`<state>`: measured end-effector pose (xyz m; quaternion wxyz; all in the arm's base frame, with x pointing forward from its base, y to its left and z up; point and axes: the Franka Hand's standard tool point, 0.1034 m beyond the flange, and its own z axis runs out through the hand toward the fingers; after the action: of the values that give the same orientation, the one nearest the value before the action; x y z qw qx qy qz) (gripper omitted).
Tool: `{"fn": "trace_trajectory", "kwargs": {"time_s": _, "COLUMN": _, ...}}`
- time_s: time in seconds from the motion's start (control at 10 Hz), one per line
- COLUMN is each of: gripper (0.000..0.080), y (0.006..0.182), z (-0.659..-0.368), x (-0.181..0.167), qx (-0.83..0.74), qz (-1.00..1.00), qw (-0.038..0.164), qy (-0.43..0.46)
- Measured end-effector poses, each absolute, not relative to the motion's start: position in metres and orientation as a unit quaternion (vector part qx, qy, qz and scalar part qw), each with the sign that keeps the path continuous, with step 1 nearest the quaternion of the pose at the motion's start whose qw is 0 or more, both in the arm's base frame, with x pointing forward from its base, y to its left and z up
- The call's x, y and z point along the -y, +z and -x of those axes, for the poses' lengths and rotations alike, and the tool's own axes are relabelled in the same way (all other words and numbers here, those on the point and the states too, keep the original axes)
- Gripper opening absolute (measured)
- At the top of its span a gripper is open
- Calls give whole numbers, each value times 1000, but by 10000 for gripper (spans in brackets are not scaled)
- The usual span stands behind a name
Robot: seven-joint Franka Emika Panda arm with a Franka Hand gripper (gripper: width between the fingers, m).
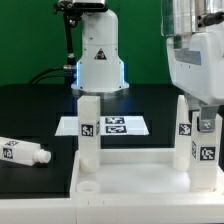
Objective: Assemble desk
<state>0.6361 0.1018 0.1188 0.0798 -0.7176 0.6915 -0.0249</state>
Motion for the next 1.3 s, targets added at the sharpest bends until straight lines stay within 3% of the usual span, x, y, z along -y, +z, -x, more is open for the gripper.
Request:
{"fn": "trace_trajectory", "kwargs": {"time_s": 0.1, "gripper": 548, "y": 125, "z": -643, "x": -97, "qx": -624, "qz": 776, "qw": 81, "qy": -32}}
{"fn": "trace_trajectory", "kwargs": {"time_s": 0.2, "gripper": 548, "y": 126, "z": -646, "x": -95, "qx": -536, "qz": 839, "qw": 81, "qy": -46}}
{"fn": "trace_trajectory", "kwargs": {"time_s": 0.3, "gripper": 629, "y": 125, "z": -645, "x": -96, "qx": -461, "qz": 883, "qw": 79, "qy": -51}}
{"fn": "trace_trajectory", "kwargs": {"time_s": 0.6, "gripper": 646, "y": 123, "z": -644, "x": -96, "qx": -377, "qz": 921, "qw": 71, "qy": -62}}
{"fn": "trace_trajectory", "kwargs": {"time_s": 0.7, "gripper": 649, "y": 122, "z": -643, "x": -97, "qx": -316, "qz": 944, "qw": 59, "qy": -69}}
{"fn": "trace_trajectory", "kwargs": {"time_s": 0.9, "gripper": 649, "y": 118, "z": -641, "x": -111, "qx": -128, "qz": 988, "qw": 28, "qy": -80}}
{"fn": "trace_trajectory", "kwargs": {"time_s": 1.1, "gripper": 649, "y": 115, "z": -641, "x": -109, "qx": -136, "qz": 987, "qw": 27, "qy": -79}}
{"fn": "trace_trajectory", "kwargs": {"time_s": 1.2, "gripper": 555, "y": 115, "z": -641, "x": -109, "qx": -136, "qz": 987, "qw": 27, "qy": -78}}
{"fn": "trace_trajectory", "kwargs": {"time_s": 1.3, "gripper": 359, "y": 115, "z": -641, "x": -109, "qx": -155, "qz": 984, "qw": 29, "qy": -78}}
